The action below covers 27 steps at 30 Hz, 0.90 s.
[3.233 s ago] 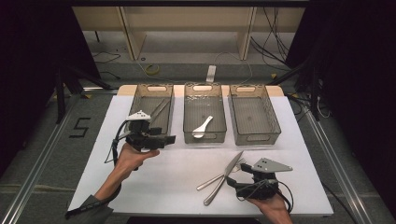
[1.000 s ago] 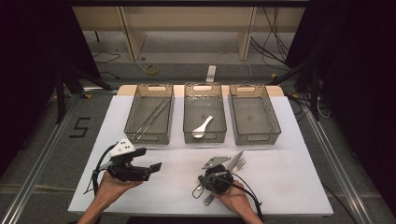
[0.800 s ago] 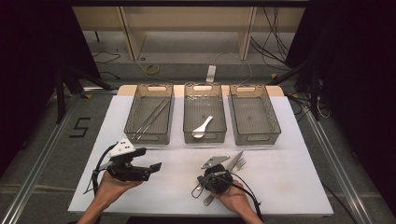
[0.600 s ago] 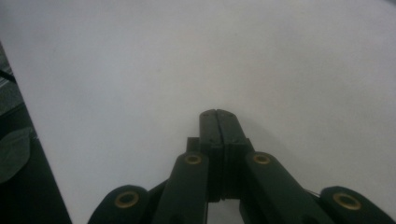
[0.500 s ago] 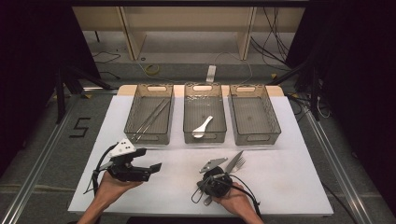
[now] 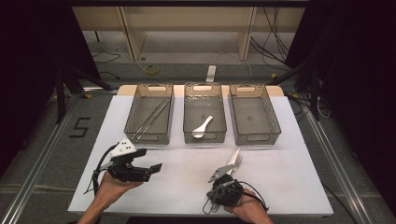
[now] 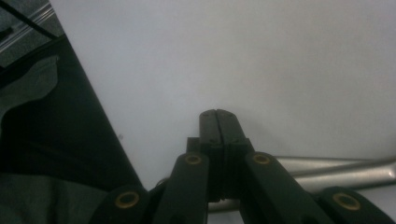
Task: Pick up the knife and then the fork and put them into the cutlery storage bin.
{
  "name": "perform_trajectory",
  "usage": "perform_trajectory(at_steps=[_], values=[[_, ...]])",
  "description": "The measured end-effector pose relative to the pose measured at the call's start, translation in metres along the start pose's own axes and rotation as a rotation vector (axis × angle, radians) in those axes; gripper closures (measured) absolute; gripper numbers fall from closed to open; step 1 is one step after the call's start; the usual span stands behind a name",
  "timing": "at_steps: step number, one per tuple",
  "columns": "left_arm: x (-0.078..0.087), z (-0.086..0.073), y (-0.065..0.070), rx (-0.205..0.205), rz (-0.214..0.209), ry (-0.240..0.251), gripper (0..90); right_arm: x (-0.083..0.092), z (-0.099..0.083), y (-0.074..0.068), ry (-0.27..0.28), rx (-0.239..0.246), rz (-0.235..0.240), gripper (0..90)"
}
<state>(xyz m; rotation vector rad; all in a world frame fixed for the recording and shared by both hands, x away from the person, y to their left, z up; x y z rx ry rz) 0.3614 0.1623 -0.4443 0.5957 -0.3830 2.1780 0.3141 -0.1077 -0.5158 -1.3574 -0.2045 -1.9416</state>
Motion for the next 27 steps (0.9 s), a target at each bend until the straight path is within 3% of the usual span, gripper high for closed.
perform_trajectory(at_steps=[4, 13, 27], values=[[0.000, 0.000, 0.000, 0.000, -0.002, -0.001, 16.3, 0.008, -0.010, 0.006, -0.021, 0.003, -0.010, 90.0], [0.000, 0.000, 0.000, 0.006, -0.001, 0.002, 16.3, 0.027, -0.031, 0.028, -0.044, -0.047, -0.043, 90.0], [0.001, 0.000, -0.001, 0.007, 0.003, 0.003, 16.3, 0.049, -0.046, 0.061, -0.060, -0.115, -0.111, 90.0]])
Point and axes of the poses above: each handheld gripper's, and its own axes: x roughly backward along the jaws, z roughly out of its top, y roughly to its right, the point moved 5 cm from there along -x, roughly forward along the jaws, and after that the axes turned 15 degrees about -x, right-handed, at the moved point
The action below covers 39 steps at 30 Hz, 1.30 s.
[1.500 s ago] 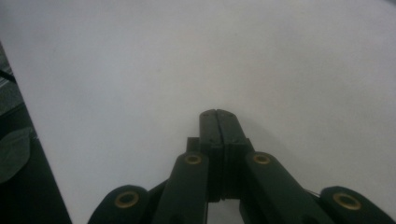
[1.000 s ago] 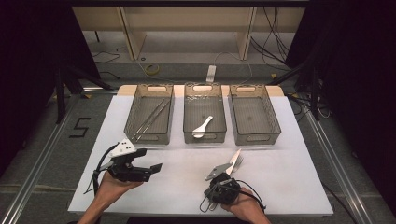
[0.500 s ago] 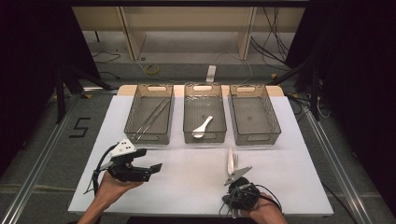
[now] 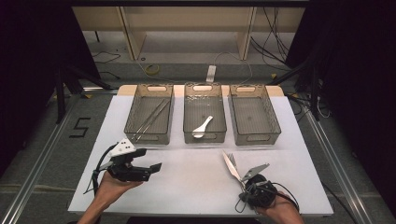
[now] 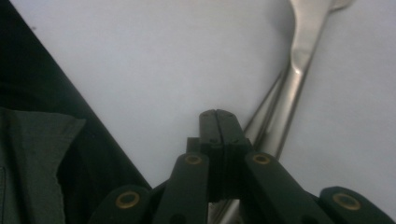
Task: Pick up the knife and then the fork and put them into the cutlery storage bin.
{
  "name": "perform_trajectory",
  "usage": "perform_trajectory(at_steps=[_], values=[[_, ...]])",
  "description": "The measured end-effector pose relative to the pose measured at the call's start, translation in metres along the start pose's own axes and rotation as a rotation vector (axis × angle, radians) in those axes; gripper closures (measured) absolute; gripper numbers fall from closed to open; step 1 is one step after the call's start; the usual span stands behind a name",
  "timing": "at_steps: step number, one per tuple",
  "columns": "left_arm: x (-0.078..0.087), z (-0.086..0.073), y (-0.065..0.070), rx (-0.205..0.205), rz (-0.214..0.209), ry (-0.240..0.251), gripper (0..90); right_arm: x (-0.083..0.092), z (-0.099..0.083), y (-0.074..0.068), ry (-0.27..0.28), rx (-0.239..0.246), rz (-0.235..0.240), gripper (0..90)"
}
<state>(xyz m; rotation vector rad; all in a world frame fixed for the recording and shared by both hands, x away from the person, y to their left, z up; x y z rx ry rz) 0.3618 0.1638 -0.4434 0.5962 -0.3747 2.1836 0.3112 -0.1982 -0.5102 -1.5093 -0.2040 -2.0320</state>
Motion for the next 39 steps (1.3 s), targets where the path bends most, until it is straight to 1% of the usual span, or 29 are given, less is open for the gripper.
perform_trajectory(at_steps=[1, 5, 7, 11, 12, 14, 15, 17, 18, 20, 22, 23, 26, 28, 31, 34, 39], values=[[0.000, 0.000, 0.000, 0.003, 0.000, 0.001, 16.3, 0.001, -0.001, 0.003, 0.001, -0.011, -0.005, 90.0], [0.000, 0.000, 0.000, 0.001, 0.000, 0.000, 16.3, 0.005, -0.003, 0.012, 0.005, -0.028, -0.031, 90.0], [0.000, 0.000, 0.000, 0.001, 0.001, -0.001, 16.3, 0.005, -0.003, 0.013, 0.007, -0.034, -0.029, 90.0], [0.000, 0.000, -0.001, 0.006, 0.003, 0.007, 16.3, 0.006, -0.003, 0.012, 0.004, -0.027, -0.037, 90.0], [0.000, 0.000, -0.001, 0.005, 0.003, 0.007, 16.3, 0.006, -0.003, 0.012, 0.004, -0.022, -0.031, 90.0], [0.000, 0.000, -0.001, 0.005, 0.006, 0.007, 16.3, 0.011, -0.001, 0.010, 0.030, -0.028, -0.015, 90.0], [0.001, 0.000, -0.002, 0.004, 0.005, 0.009, 16.3, 0.015, 0.000, 0.010, 0.050, -0.022, -0.007, 87.5], [0.001, 0.000, -0.002, 0.006, 0.003, 0.014, 16.2, 0.021, 0.003, 0.008, 0.088, -0.027, 0.022, 78.8], [0.001, 0.001, -0.002, 0.008, 0.005, 0.018, 16.2, 0.024, 0.005, 0.007, 0.099, -0.028, 0.025, 74.2], [0.002, 0.001, -0.002, 0.015, 0.003, 0.028, 16.2, 0.025, 0.008, 0.008, 0.119, -0.030, 0.011, 64.0], [0.002, 0.001, -0.002, 0.017, -0.001, 0.033, 16.0, 0.026, 0.010, 0.010, 0.122, -0.037, -0.004, 57.2], [0.003, 0.002, -0.002, 0.014, 0.002, 0.037, 16.0, 0.027, 0.011, 0.011, 0.130, -0.041, -0.012, 54.5], [0.004, 0.003, -0.003, 0.029, -0.004, 0.063, 16.0, 0.028, 0.015, 0.016, 0.141, -0.056, -0.034, 47.5], [0.006, 0.004, -0.004, 0.032, -0.003, 0.077, 16.0, 0.028, 0.018, 0.019, 0.140, -0.068, -0.045, 45.3], [0.007, 0.005, -0.005, 0.047, 0.000, 0.097, 16.0, 0.025, 0.022, 0.024, 0.127, -0.085, -0.052, 44.3], [0.009, 0.006, -0.005, 0.045, 0.004, 0.114, 16.0, 0.021, 0.023, 0.027, 0.104, -0.084, -0.060, 44.0], [0.010, 0.006, -0.005, 0.052, 0.012, 0.125, 16.0, 0.015, 0.025, 0.028, 0.073, -0.087, -0.073, 45.1]])
Point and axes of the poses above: each handheld gripper's, and its own axes: x roughly backward along the jaws, z roughly out of its top, y roughly to its right, the point moved 5 cm from there along -x, roughly forward along the jaws, and after that the axes turned 15 degrees about -x, right-handed, at the moved point
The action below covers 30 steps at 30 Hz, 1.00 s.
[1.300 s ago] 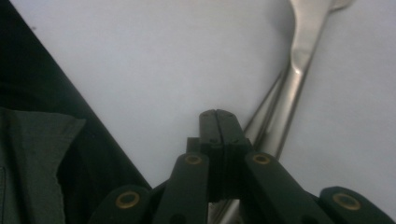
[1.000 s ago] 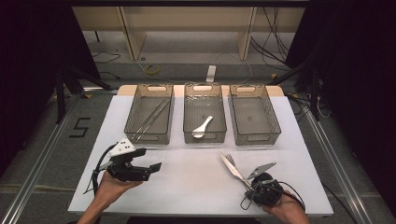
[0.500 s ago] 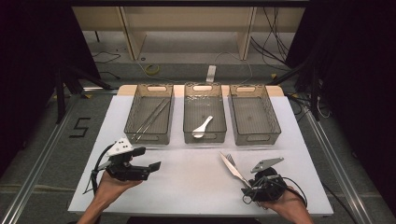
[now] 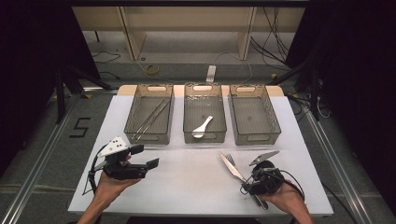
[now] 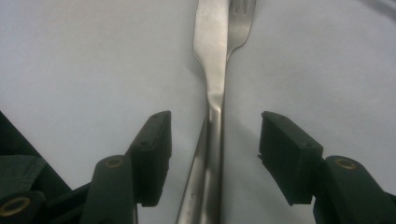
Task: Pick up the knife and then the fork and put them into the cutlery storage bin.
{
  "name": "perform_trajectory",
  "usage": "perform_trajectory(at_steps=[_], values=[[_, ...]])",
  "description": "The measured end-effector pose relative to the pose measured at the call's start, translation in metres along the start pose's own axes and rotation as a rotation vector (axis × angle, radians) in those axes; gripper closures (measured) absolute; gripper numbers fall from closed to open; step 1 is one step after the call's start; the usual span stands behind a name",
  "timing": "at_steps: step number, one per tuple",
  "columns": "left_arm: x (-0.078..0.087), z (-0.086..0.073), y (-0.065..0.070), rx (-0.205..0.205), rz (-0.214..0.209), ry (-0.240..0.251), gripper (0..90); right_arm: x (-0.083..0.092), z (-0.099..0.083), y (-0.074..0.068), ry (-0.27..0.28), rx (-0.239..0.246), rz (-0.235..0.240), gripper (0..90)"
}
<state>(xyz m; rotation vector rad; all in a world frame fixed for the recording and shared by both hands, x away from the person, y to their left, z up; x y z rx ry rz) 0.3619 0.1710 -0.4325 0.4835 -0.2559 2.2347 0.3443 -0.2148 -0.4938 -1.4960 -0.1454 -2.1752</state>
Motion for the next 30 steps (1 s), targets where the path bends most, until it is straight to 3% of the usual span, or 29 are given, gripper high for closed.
perform_trajectory(at_steps=[14, 30], values=[[0.001, 0.000, 0.000, -0.003, 0.000, 0.000, 16.0, -0.014, 0.002, -0.003, -0.044, 0.024, -0.004, 66.0], [0.001, 0.000, 0.000, -0.009, -0.002, -0.003, 16.0, -0.019, 0.007, -0.005, -0.069, 0.037, -0.027, 79.2]])
Point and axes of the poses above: each handheld gripper's, and its own axes: x roughly backward along the jaws, z roughly out of its top, y roughly to its right, the point moved 5 cm from there along -x, roughly forward along the jaws, and after that the axes turned 15 degrees about -x, right-handed, at the moved point
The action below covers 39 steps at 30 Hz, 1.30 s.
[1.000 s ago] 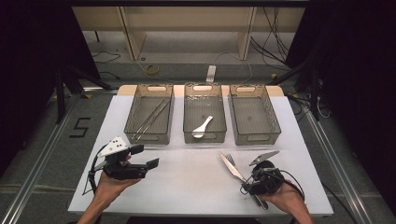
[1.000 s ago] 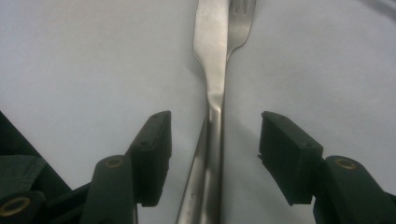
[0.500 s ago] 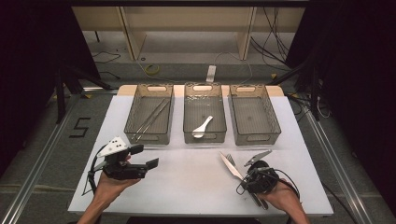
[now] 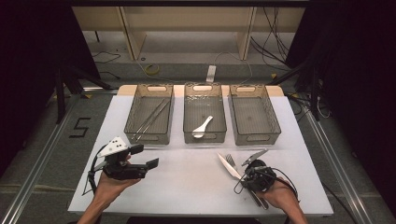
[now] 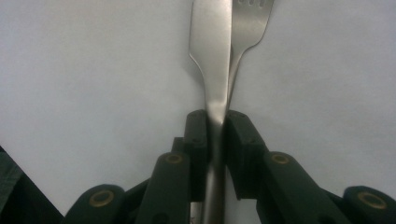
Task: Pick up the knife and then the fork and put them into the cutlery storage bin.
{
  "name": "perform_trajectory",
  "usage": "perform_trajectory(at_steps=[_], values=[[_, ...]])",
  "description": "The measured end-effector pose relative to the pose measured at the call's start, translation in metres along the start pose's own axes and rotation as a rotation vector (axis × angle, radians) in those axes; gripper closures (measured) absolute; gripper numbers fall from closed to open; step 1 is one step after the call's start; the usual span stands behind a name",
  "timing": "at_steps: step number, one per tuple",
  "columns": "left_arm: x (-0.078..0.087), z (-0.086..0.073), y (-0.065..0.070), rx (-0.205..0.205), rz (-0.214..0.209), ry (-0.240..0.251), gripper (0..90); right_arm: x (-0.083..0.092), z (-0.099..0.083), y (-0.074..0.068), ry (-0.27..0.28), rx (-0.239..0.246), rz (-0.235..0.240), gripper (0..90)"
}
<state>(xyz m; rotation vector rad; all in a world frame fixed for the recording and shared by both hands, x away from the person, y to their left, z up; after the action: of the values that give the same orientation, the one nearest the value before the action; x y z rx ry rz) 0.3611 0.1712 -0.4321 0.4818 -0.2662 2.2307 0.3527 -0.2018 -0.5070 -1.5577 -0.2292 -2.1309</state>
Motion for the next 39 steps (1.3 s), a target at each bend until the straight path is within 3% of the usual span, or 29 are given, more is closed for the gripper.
perform_trajectory(at_steps=[6, 20, 32, 39], values=[[0.000, 0.000, 0.000, 0.001, 0.002, 0.000, 16.0, 0.000, 0.001, 0.000, 0.002, -0.006, -0.009, 80.3], [0.001, 0.000, -0.001, 0.003, 0.005, 0.005, 16.0, 0.011, 0.001, 0.002, 0.024, 0.002, 0.021, 80.9], [0.003, 0.001, -0.003, 0.010, 0.015, 0.018, 16.1, 0.039, 0.021, 0.014, 0.153, -0.027, 0.072, 80.9], [0.004, 0.001, -0.005, 0.017, 0.021, 0.025, 16.0, 0.053, 0.046, 0.030, 0.228, -0.084, 0.092, 80.9]])
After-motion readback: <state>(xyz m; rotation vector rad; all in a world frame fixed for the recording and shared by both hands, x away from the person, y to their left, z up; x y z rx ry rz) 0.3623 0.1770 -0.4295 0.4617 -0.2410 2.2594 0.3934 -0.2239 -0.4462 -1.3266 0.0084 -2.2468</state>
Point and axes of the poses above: each handheld gripper's, and its own axes: x roughly backward along the jaws, z roughly out of its top, y roughly to its right, the point moved 5 cm from there along -x, roughly forward along the jaws, and after that the axes turned 15 degrees about -x, right-handed, at the moved point
